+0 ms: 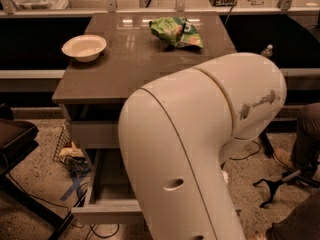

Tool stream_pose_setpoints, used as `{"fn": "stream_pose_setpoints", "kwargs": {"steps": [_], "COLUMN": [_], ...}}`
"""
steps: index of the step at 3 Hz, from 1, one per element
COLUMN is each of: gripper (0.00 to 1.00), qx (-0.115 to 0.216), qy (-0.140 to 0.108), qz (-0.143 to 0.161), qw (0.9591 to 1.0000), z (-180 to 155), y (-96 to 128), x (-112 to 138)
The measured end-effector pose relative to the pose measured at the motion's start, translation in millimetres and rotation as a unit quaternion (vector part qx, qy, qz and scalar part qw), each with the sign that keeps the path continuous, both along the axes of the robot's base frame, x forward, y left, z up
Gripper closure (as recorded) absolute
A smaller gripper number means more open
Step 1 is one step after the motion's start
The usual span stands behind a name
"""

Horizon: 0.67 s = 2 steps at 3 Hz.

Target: Open middle drawer

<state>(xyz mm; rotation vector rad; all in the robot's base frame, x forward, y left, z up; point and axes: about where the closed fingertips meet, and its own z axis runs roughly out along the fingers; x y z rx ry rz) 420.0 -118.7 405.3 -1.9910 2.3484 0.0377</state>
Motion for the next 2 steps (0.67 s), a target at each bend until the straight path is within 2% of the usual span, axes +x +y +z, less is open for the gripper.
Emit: {"fn": "stream_pose_setpoints", "kwargs": {"steps": [1,2], "gripper": [0.05,0.00], "qx": [0.000,0.000], "qy": [0.000,0.001], "qz": [0.000,0.000], "qw": [1.0000,1.0000], "z": [-0.1,-0.2], "y": [0.0,0.0], "x": [-0.2,-0.4]}}
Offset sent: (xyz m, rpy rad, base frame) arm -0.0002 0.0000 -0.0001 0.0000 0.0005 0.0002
